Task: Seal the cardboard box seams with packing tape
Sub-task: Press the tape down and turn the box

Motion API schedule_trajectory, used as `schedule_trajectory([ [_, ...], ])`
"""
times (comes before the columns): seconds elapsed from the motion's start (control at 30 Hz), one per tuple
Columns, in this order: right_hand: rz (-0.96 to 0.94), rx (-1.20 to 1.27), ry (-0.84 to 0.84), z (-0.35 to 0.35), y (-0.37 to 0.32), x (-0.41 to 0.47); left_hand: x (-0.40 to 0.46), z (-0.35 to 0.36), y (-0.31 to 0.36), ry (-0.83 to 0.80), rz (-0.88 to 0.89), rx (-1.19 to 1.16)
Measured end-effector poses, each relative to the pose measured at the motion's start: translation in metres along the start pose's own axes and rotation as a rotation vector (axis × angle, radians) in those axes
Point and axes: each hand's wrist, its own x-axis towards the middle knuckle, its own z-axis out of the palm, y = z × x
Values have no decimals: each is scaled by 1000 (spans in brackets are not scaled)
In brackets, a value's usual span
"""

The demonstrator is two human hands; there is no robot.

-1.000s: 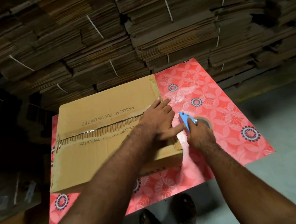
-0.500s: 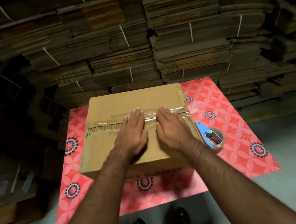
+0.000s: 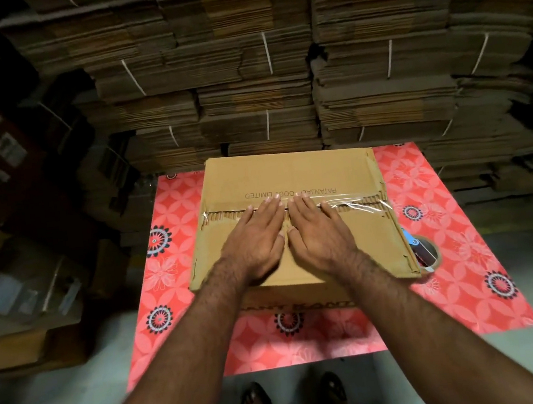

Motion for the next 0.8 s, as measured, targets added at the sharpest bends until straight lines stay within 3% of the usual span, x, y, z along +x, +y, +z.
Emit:
schedule_trajectory([
  [0.23, 19, -10, -55, 1, 7, -2, 0, 2, 0, -46, -7, 56],
  [0.47, 285, -15, -69, -5, 51, -22, 3, -2, 6, -69, -33, 66],
  [0.67, 130, -5, -12, -7, 27, -18, 3, -3, 18, -68, -68, 75],
  [0.8, 205, 20, -24, -1, 37, -23, 3, 0, 17, -59, -71, 92],
])
